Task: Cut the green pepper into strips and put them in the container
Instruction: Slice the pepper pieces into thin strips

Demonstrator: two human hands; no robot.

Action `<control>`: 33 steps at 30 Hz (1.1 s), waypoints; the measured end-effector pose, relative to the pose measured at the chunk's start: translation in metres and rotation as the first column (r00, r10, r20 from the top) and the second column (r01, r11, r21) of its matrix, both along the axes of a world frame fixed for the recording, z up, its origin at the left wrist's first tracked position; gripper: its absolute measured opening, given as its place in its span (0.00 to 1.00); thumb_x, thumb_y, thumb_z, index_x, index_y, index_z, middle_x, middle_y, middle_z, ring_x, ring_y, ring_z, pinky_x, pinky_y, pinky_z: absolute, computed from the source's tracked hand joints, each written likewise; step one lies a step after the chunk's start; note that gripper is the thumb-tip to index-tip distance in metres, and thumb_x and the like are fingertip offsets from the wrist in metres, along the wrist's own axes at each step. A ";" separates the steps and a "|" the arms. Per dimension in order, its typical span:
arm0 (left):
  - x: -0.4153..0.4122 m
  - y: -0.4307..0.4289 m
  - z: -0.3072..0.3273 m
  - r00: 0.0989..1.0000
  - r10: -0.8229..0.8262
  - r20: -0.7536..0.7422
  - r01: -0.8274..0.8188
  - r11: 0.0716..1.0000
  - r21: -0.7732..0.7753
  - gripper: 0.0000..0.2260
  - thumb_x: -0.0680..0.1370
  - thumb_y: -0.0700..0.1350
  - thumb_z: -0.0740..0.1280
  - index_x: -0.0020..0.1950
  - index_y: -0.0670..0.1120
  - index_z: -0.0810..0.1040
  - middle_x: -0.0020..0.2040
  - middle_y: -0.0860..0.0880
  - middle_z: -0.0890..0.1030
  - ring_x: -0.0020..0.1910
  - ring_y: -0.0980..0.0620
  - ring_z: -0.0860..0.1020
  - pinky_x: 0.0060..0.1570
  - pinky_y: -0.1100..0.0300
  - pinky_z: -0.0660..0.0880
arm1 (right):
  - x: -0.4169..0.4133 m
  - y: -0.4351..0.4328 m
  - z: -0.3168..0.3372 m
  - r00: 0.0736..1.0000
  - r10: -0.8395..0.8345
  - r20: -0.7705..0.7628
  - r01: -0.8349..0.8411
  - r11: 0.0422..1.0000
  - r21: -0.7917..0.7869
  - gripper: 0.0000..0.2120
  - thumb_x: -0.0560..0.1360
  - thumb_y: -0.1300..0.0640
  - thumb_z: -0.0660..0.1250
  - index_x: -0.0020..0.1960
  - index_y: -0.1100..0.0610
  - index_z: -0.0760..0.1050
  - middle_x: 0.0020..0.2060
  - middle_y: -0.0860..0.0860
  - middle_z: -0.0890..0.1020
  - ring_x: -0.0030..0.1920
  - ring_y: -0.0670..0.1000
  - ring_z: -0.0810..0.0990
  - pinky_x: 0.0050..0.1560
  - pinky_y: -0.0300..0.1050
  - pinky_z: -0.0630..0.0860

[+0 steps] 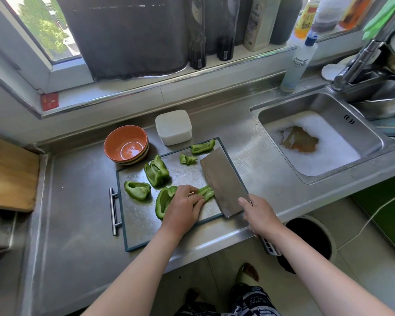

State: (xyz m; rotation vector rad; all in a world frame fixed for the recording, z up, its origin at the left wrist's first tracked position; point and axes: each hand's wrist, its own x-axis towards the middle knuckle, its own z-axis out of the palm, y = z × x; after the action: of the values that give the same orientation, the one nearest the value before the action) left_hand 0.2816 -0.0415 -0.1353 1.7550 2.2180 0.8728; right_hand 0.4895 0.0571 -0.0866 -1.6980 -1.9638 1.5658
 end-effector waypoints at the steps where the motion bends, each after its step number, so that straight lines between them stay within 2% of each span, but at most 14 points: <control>1: 0.000 -0.001 -0.001 1.000 -0.018 -0.016 0.018 1.000 0.015 0.04 0.76 0.42 0.73 0.48 0.45 0.86 0.51 0.48 0.78 0.52 0.51 0.74 0.53 0.66 0.68 | 0.003 -0.001 -0.001 1.000 -0.006 -0.011 0.006 1.000 -0.022 0.15 0.84 0.51 0.58 0.40 0.56 0.67 0.29 0.52 0.73 0.26 0.51 0.70 0.32 0.43 0.69; 3: 0.001 -0.001 -0.004 1.000 -0.028 -0.006 0.028 0.999 0.040 0.03 0.75 0.40 0.73 0.48 0.44 0.86 0.51 0.48 0.78 0.52 0.51 0.75 0.54 0.64 0.71 | 0.009 -0.006 -0.002 0.999 -0.030 -0.034 0.028 0.997 -0.074 0.15 0.84 0.52 0.58 0.40 0.56 0.67 0.28 0.52 0.72 0.21 0.49 0.67 0.25 0.40 0.67; 5: 0.001 -0.001 -0.007 1.000 -0.013 0.020 0.012 0.998 0.056 0.03 0.75 0.39 0.74 0.47 0.43 0.86 0.50 0.47 0.79 0.51 0.50 0.77 0.53 0.61 0.74 | 0.011 -0.009 -0.002 0.997 -0.053 -0.054 0.046 0.992 -0.120 0.15 0.85 0.52 0.58 0.41 0.56 0.66 0.28 0.52 0.71 0.19 0.48 0.65 0.23 0.39 0.65; 10: 0.001 -0.001 -0.010 1.000 0.009 0.025 -0.010 0.997 0.072 0.03 0.73 0.39 0.76 0.46 0.43 0.86 0.48 0.46 0.80 0.49 0.49 0.78 0.52 0.59 0.75 | 0.001 -0.003 -0.002 0.996 -0.058 -0.067 0.050 0.992 -0.116 0.15 0.85 0.52 0.58 0.41 0.57 0.66 0.28 0.52 0.71 0.20 0.48 0.65 0.23 0.40 0.65; 18: -0.004 0.002 -0.009 0.999 0.020 0.038 -0.022 0.998 0.053 0.03 0.73 0.40 0.76 0.45 0.43 0.86 0.45 0.47 0.81 0.48 0.50 0.77 0.55 0.71 0.66 | 0.005 -0.014 -0.005 0.988 -0.121 -0.093 0.099 0.973 -0.207 0.15 0.85 0.51 0.57 0.42 0.56 0.64 0.27 0.50 0.69 0.20 0.48 0.62 0.23 0.39 0.63; 26: -0.005 0.001 -0.012 0.999 0.009 0.038 -0.011 0.998 0.065 0.02 0.73 0.39 0.76 0.45 0.42 0.86 0.44 0.46 0.81 0.49 0.49 0.79 0.53 0.68 0.69 | -0.003 -0.008 -0.004 0.988 -0.114 -0.101 0.088 0.970 -0.225 0.14 0.85 0.51 0.57 0.42 0.56 0.65 0.27 0.50 0.68 0.21 0.49 0.61 0.23 0.39 0.63; 29: -0.005 0.001 -0.013 0.999 0.011 0.043 -0.014 0.997 0.070 0.03 0.73 0.39 0.76 0.45 0.42 0.86 0.45 0.45 0.81 0.49 0.49 0.79 0.54 0.69 0.69 | 0.003 -0.013 -0.004 0.988 -0.122 -0.097 0.092 0.958 -0.270 0.14 0.85 0.50 0.56 0.44 0.55 0.65 0.27 0.50 0.67 0.21 0.48 0.59 0.22 0.37 0.62; 33: -0.005 0.001 -0.013 0.997 0.018 0.076 -0.022 0.998 0.057 0.03 0.73 0.37 0.76 0.44 0.42 0.85 0.45 0.45 0.82 0.50 0.49 0.80 0.55 0.71 0.68 | -0.008 -0.007 -0.004 0.986 -0.120 -0.112 0.089 0.964 -0.249 0.14 0.85 0.50 0.57 0.43 0.55 0.65 0.26 0.50 0.68 0.21 0.49 0.61 0.23 0.39 0.63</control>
State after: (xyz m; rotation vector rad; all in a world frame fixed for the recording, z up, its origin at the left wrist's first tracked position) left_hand 0.2767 -0.0407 -0.1484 1.6978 2.1867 1.0006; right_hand 0.4816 0.0503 -0.0904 -1.7053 -1.6513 1.8890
